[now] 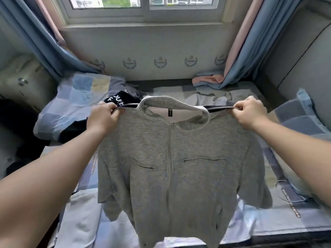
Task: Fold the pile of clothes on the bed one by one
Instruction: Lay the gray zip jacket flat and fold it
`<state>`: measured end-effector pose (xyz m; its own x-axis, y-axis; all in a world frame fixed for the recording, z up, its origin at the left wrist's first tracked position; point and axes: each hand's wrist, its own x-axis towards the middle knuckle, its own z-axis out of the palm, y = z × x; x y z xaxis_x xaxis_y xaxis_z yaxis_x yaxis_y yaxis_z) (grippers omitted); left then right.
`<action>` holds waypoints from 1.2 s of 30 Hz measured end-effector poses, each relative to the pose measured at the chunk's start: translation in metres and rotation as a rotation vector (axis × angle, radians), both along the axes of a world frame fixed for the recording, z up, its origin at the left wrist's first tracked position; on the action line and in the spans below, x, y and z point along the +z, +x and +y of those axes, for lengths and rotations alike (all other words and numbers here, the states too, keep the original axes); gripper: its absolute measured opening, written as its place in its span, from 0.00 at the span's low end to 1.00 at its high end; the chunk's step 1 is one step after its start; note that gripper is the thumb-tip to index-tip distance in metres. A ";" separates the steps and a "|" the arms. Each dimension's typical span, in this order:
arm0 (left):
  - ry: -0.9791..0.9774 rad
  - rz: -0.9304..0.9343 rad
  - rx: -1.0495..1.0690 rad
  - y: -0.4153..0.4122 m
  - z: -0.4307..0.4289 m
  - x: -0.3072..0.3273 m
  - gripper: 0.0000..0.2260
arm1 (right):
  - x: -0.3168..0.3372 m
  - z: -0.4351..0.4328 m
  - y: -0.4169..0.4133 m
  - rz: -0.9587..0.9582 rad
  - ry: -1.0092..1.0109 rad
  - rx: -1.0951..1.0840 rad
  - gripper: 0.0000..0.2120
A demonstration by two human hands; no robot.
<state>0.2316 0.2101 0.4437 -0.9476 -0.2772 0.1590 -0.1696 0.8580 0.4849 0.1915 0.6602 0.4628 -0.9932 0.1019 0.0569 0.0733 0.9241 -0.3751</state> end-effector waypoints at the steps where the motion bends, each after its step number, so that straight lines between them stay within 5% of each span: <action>1: -0.034 -0.026 0.039 -0.039 -0.005 -0.027 0.13 | -0.024 -0.013 -0.037 -0.037 0.048 -0.027 0.07; 4: 0.076 -0.104 0.164 -0.138 -0.009 -0.119 0.16 | -0.111 -0.055 -0.131 -0.143 -0.021 -0.157 0.09; 8: 0.179 -0.242 0.140 -0.183 0.006 -0.262 0.29 | -0.259 -0.108 -0.176 -0.395 -0.309 -0.162 0.39; 13: 0.057 -0.465 -0.140 -0.126 0.025 -0.391 0.30 | -0.410 -0.116 -0.116 -0.612 -0.063 -0.023 0.43; 25: -0.051 -0.759 -0.464 0.046 0.110 -0.488 0.31 | -0.498 -0.041 0.053 -0.767 -0.034 0.044 0.36; 32: -0.163 -0.748 -0.673 0.122 0.188 -0.538 0.32 | -0.549 0.022 0.126 -0.987 0.023 0.134 0.49; 34: -0.212 -0.752 -0.691 0.127 0.213 -0.555 0.33 | -0.564 0.029 0.134 -0.954 0.050 0.164 0.50; 36: -0.219 -0.733 -0.618 0.130 0.235 -0.570 0.29 | -0.576 0.027 0.139 -0.808 0.180 0.193 0.41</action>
